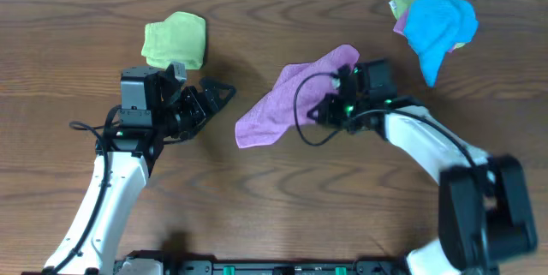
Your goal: Fold the cloth
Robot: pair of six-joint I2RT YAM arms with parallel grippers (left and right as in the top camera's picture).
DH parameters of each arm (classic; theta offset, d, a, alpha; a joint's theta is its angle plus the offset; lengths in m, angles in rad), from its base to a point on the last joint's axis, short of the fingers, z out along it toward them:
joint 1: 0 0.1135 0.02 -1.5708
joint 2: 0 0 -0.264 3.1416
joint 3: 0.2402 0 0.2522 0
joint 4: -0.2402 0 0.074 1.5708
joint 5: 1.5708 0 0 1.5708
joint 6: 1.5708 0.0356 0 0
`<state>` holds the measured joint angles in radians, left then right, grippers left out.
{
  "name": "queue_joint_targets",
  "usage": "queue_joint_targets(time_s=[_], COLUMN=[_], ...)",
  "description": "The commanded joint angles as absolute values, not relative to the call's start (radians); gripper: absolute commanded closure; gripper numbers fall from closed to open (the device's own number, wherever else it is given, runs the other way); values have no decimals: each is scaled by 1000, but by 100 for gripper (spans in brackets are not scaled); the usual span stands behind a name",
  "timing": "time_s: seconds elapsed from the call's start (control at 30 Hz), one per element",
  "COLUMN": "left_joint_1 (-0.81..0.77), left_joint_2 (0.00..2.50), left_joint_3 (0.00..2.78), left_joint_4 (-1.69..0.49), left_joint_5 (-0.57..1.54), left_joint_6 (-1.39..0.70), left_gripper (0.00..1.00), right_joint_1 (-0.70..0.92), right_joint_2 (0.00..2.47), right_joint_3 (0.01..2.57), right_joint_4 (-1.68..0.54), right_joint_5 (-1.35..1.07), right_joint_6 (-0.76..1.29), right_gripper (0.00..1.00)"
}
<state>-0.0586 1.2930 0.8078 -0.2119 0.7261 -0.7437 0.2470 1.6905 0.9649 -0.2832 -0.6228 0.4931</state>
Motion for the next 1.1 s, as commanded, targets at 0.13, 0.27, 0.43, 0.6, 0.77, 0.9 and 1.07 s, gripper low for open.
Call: queue_joint_targets(time_s=[0.13,0.27,0.43,0.6,0.77,0.9,1.07], left_joint_1=[-62,-70,-102,-149,-166,-174,-234], left_joint_2=[1296,1296,1310,1351,1382,1385,1386], left_joint_3=[824,822,822,822,822,822,822], left_joint_4=[-212,-212,-212,-208,-204,-205,-205], left_joint_5=[730,725,712,699,700,711,713], left_joint_6=[-729,-729,-729,-730,-743,-758,-794], left_gripper=[5,5,5,5,5,5,5], right_joint_1=[242,242,237,197,133,89,79], right_joint_2=[1515,1456,1397,1331,1285,1283,1283], right_joint_3=[991,992,992,992,992,992,992], right_joint_4=[-310,-322,-413,-609,-771,-859,-875], right_joint_5=[-639,-627,-582,-453,-350,-311,-249], right_joint_6=[470,466,447,395,358,328,324], right_gripper=[99,99,99,99,99,99,99])
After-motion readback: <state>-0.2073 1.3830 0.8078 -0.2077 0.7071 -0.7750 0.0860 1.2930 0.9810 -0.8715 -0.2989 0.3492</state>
